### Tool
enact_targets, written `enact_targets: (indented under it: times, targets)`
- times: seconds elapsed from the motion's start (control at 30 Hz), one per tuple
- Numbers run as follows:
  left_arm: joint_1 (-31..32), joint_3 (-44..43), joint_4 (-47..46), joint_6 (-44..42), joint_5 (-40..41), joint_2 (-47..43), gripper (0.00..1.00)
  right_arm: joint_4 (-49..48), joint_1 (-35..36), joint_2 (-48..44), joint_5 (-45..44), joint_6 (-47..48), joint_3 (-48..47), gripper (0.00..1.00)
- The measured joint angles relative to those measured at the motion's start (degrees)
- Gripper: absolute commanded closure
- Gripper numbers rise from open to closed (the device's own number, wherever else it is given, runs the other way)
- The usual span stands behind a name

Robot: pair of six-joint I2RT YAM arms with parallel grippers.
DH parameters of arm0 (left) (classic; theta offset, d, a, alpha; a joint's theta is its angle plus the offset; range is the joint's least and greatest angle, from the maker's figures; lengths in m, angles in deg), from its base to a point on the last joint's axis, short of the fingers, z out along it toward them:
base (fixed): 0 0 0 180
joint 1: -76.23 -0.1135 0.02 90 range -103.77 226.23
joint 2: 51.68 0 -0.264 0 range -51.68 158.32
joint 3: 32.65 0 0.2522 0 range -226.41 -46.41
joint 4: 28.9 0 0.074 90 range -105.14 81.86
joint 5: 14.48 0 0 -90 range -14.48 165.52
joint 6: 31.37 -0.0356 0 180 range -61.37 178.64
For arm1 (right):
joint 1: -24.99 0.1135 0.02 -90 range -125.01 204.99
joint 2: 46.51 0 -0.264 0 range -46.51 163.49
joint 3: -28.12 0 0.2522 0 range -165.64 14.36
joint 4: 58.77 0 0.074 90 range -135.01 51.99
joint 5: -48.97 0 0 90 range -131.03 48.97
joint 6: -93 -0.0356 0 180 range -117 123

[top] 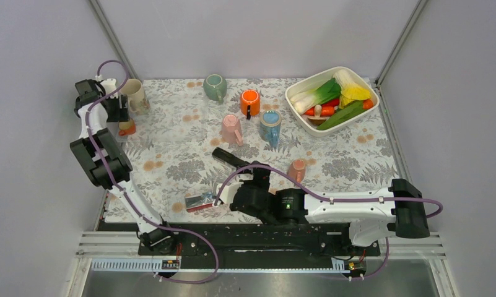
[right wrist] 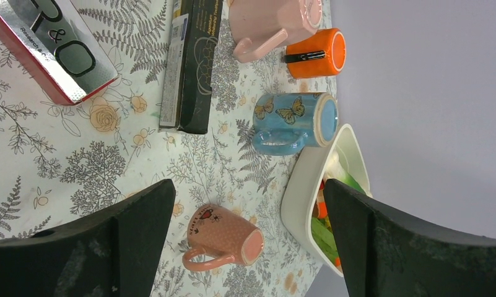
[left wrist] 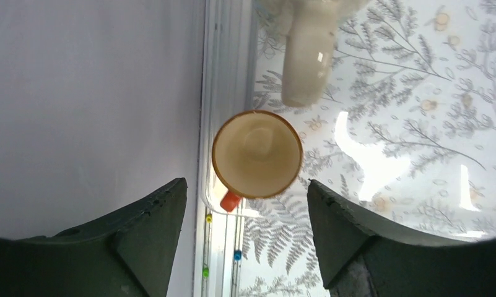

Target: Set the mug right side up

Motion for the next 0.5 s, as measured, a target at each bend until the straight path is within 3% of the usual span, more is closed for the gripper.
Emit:
enact_targets:
  times: [0.33, 0.5]
  targets:
    - [2.80, 11.50, 0.20, -0.79, -3.34, -12.07, 0.24, 0.59, -1.81, -2.95, -0.13, -6.78, -0.07, 0.01]
    - [7.56, 17.94, 3.15, -2.75, -6.49, -20.09, 0.22, 7.23, -13.88, -7.69, -0.24, -22.01, -0.35, 0.01]
